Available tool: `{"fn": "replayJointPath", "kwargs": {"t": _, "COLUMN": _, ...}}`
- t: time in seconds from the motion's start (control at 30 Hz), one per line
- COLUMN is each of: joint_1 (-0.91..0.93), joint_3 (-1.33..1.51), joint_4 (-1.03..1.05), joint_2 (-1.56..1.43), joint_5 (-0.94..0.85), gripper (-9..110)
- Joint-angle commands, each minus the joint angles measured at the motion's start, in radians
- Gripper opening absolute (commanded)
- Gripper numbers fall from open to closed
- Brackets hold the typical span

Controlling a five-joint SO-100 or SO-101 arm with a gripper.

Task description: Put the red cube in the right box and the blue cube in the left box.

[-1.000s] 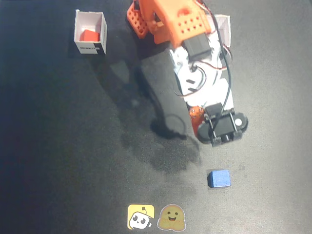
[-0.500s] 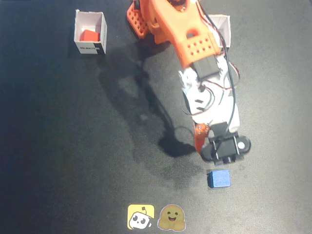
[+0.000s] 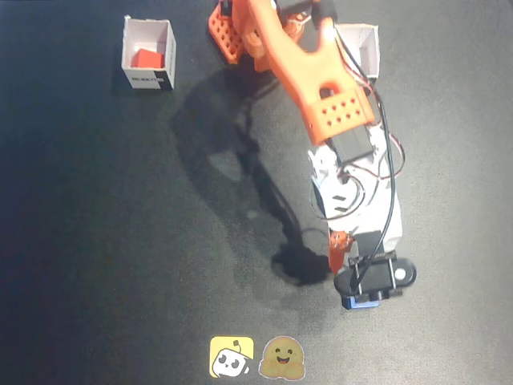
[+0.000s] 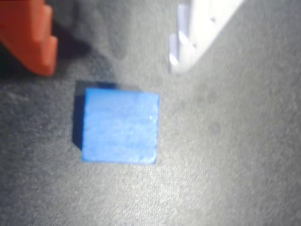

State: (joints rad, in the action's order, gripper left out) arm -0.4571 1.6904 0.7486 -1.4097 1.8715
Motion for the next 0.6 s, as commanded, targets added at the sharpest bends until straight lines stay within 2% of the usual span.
{"fn": "replayJointPath", "kwargs": {"t": 0.0, "joint_1": -0.006, "joint_3": -0.087, "joint_4": -0.012, "joint_2": 0.020, "joint_5": 0.014, "gripper": 19}}
{"fn": "replayJointPath", "kwargs": {"t": 0.57, "joint_1": -0.009, "joint_3": -0.296, "joint_4": 0.031, "joint_2": 0.236, "joint_5": 0.040, "gripper": 21}}
